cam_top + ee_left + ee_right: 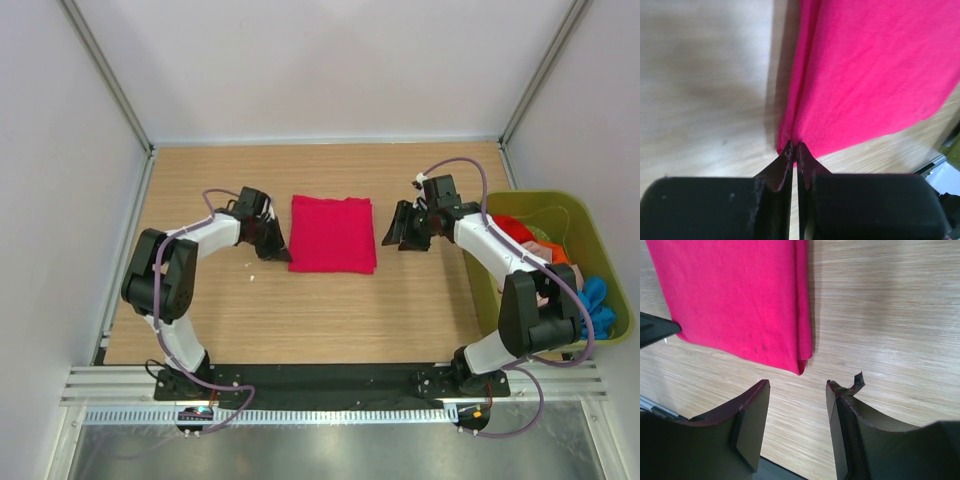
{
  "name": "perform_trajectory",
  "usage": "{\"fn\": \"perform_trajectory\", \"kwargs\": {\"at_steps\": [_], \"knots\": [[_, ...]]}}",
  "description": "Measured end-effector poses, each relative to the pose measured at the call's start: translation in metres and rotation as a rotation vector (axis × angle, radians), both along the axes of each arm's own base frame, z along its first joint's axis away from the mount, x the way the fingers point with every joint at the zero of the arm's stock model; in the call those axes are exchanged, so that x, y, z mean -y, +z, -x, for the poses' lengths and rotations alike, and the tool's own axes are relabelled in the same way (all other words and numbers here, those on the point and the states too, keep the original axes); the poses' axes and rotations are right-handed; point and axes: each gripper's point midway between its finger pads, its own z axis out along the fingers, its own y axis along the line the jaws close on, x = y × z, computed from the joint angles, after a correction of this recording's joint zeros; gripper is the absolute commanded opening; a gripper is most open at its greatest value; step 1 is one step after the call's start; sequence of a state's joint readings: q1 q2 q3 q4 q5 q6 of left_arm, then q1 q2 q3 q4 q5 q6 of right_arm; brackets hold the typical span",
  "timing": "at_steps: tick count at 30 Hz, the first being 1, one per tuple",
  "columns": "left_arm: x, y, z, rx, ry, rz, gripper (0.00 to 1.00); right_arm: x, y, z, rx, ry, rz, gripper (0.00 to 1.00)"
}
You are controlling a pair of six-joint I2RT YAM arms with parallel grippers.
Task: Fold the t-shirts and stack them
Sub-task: Fold the tshirt
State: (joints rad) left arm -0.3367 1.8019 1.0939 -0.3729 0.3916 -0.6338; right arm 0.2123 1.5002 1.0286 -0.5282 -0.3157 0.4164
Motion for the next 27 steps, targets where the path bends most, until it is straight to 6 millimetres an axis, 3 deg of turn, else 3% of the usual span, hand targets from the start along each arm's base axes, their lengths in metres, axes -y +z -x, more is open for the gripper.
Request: {"fn": "perform_trajectory", "kwargs": {"at_steps": [4,7,10,15,17,21,24,27], "knots": [[-0.013,-0.01,0.027,-0.076,0.03,-0.052,0.34,-0.005,0.005,-0.004,0.012,0.023,-0.024,0.6],[-0.018,-0.001,0.026,-0.068,0.039,-0.078,0.4,-0.013,0.011,-0.021,0.052,0.05,-0.05,0.64],[-0.016,0.027,-0.002,0.024,0.022,-0.091,0.41,-0.023,0.011,-0.045,0.089,0.085,-0.07,0.65],[-0.007,0.09,-0.077,0.268,-0.017,-0.051,0.4,-0.036,0.0,-0.086,0.121,0.142,-0.082,0.65],[-0.01,0.098,-0.101,0.322,-0.024,-0.042,0.39,-0.04,-0.009,-0.1,0.128,0.164,-0.084,0.65],[-0.019,0.069,-0.122,0.299,-0.049,-0.049,0.38,-0.048,-0.026,-0.118,0.127,0.214,-0.091,0.64],[-0.022,0.034,-0.119,0.232,-0.079,-0.057,0.38,-0.052,-0.038,-0.125,0.128,0.252,-0.094,0.64],[-0.019,0.012,-0.114,0.191,-0.112,-0.054,0.37,-0.053,-0.048,-0.129,0.129,0.284,-0.088,0.64]]}}
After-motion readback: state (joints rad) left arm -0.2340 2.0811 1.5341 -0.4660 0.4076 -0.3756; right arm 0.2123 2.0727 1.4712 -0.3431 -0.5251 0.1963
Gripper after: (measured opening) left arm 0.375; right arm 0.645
